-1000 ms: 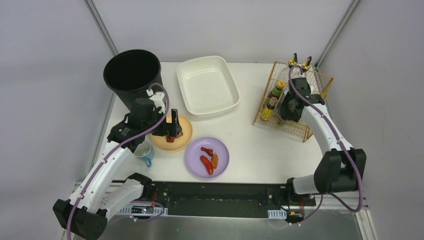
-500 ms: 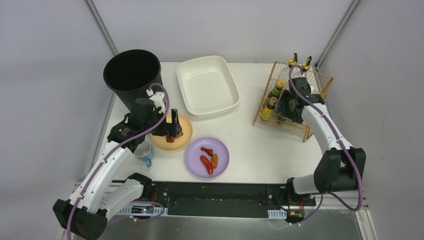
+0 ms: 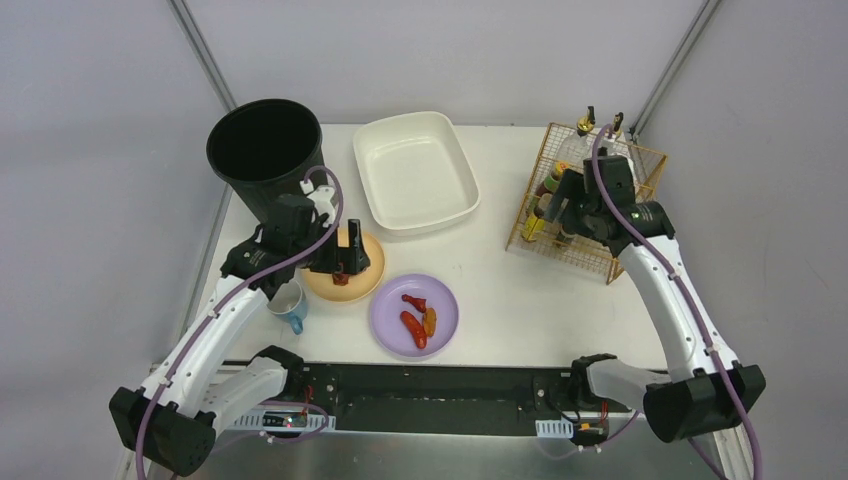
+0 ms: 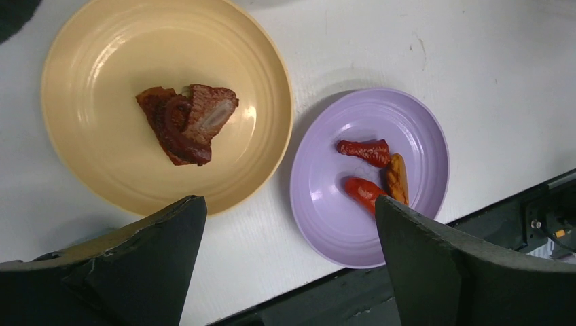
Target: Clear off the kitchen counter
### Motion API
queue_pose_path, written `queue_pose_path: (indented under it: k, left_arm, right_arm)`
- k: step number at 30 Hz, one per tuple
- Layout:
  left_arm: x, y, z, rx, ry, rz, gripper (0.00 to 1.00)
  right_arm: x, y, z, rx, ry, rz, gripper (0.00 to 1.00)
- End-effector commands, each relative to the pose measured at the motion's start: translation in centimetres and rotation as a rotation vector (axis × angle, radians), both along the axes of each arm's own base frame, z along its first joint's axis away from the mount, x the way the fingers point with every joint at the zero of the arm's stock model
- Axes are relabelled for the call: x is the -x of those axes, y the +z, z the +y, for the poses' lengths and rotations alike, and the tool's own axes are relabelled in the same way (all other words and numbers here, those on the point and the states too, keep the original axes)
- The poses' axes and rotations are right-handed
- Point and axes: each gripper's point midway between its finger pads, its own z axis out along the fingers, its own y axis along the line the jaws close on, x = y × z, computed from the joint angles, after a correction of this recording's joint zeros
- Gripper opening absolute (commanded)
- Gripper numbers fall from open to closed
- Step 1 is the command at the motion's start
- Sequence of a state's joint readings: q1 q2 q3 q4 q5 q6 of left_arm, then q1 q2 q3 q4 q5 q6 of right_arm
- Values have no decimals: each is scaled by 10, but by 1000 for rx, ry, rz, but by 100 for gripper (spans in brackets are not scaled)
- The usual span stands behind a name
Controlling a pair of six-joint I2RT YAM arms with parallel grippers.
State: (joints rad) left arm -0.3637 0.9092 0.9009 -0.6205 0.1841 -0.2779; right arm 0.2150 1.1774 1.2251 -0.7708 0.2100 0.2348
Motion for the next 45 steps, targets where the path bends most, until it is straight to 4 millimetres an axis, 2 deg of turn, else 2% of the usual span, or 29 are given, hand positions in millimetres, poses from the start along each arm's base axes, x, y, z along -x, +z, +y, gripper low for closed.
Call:
queue_pose_path:
  k: [1,6,12,19,29,34,39,45]
  left_arm:
    - [5,3,-18,61,-23,64,100]
    - [10,-10,-24,84,19,136,100]
    - [24,-26,-26,72,62,263,100]
    - [49,-49,-40,56,86,407,100]
    - [86,-79,-54,64,179,578,99]
    - [105,-100,-51,40,241,652,100]
    - [110,-116,-41,41,342,669,100]
    - [105,-129,-46,87,399,675,97]
  right_arm:
    - [22,15,38,-82,136,-5,79]
    - [46,4,84,-149,283,44,78]
    - [69,-25,119,-181,384,112,77]
    - [92,-57,153,-265,462,181,76]
    - [107,-86,173,-302,503,212,76]
    - [109,-95,181,-313,518,231,76]
    - [109,-97,185,-327,532,219,76]
    - [113,-100,185,-324,548,232,76]
